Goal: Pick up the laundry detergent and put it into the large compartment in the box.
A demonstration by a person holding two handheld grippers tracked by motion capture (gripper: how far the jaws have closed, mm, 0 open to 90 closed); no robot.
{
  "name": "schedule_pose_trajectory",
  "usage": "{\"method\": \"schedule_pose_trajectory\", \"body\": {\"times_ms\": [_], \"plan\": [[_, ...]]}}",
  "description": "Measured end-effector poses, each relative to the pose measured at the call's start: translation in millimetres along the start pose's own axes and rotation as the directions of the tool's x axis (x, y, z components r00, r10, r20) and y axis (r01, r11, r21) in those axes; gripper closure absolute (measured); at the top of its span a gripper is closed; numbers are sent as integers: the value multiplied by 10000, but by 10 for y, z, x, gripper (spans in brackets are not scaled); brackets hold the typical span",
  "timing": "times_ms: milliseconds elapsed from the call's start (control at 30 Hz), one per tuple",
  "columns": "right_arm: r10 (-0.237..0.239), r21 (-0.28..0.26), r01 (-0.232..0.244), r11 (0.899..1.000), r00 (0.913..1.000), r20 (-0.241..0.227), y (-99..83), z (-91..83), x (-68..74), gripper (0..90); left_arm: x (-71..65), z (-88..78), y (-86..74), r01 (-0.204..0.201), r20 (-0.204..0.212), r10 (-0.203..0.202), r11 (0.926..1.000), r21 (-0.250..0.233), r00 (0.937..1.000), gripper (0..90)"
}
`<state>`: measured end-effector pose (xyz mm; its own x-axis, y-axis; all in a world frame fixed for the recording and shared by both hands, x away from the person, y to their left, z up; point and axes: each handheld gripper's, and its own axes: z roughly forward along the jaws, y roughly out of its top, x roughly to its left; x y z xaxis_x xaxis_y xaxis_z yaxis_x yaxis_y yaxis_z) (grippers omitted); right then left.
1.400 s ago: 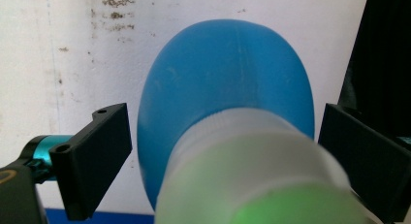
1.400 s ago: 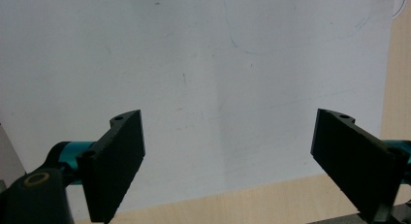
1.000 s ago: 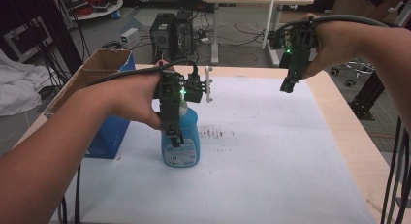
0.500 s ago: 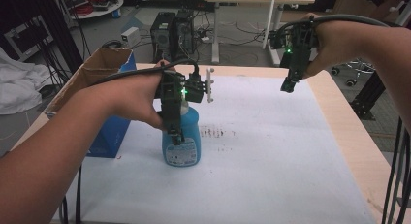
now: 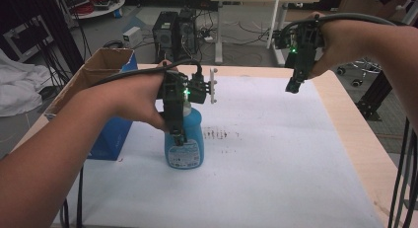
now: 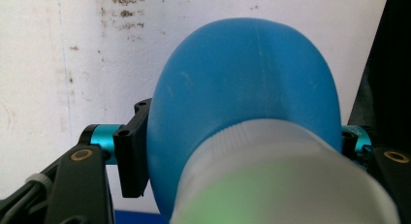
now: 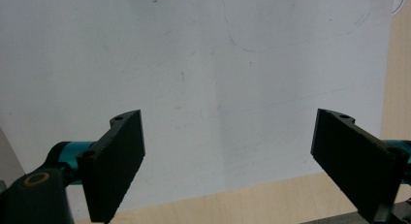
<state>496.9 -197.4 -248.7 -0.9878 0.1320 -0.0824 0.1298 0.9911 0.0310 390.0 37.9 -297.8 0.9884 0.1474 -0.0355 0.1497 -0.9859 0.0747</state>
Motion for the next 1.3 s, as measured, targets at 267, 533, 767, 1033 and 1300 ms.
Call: {"method": "schedule_pose_trajectory", "body": {"times_ms": [267,533,767,1033,1300], "plan": [[-33,2,33,10000,10000,-8,29,13,9,112,-28,-7,16,-128,-79,128,9999,37,9999,313],[-27,-25,27,10000,10000,-33,15,21,10,113,-13,3,12,-83,23,83,9999,80,10000,370],[126,-37,-126,9999,9999,-99,-21,48,-16,113,-12,5,13,-114,-27,114,9999,72,9999,391],[118,-37,-119,9999,9998,-148,-4,50,1,112,-21,1,7,57,-121,-56,9999,88,9999,400],[24,-50,-25,10000,10000,-87,-5,37,21,112,-81,-115,-1,105,-95,-103,9997,198,9999,402]]}}
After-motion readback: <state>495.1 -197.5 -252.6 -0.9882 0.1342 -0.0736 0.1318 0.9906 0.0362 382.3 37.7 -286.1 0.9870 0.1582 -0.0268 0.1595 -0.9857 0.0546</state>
